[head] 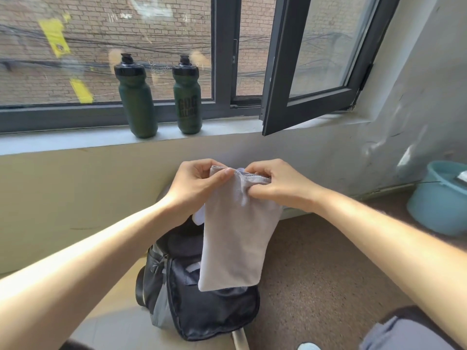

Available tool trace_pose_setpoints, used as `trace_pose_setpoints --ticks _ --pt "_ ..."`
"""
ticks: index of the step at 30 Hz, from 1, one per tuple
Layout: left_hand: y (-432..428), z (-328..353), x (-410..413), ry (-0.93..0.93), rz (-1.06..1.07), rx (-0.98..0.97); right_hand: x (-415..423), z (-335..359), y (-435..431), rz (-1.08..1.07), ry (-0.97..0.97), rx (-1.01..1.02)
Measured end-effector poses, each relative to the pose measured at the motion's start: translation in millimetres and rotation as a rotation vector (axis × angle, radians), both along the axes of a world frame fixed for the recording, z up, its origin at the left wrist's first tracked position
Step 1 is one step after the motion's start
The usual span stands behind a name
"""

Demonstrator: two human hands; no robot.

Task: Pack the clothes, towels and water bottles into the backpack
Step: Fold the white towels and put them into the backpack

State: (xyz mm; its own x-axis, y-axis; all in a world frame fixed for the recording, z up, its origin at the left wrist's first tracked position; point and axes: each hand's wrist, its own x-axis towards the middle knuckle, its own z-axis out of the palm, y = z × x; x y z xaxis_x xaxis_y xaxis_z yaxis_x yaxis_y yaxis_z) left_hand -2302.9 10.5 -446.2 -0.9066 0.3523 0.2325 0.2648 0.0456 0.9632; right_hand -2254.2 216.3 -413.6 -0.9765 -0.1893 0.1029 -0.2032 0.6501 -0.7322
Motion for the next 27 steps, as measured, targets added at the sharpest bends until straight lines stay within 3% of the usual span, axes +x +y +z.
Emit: trace_pose_setpoints --ticks 5,9,12,15,21,24,27 --pt "-2 2 1 0.025 0.013 -0.002 3 4 -6 0.066 -0.03 -0.003" --pt "-7 4 1 0.011 -0.112 0.0 6 16 -5 0.112 -0.023 -0.141" --pt "-13 -3 0 -0.076 -0.328 -0.12 10 29 2 0.153 -0.044 -0.341" --pt "-13 -24 0 -0.138 -0.396 -0.308 10 36 13 0.117 -0.061 -0.528" --pt "-14 -52 -15 -0.157 -0.444 -0.633 -3 26 37 -0.147 0.037 -0.758" --pt "-22 -51 -26 -0.218 -0.414 -0.603 -16 13 60 -0.384 0.127 -0.784" --pt "-33 -45 -33 -0.362 -0.403 -0.424 -24 -2 84 -0.59 0.149 -0.73"
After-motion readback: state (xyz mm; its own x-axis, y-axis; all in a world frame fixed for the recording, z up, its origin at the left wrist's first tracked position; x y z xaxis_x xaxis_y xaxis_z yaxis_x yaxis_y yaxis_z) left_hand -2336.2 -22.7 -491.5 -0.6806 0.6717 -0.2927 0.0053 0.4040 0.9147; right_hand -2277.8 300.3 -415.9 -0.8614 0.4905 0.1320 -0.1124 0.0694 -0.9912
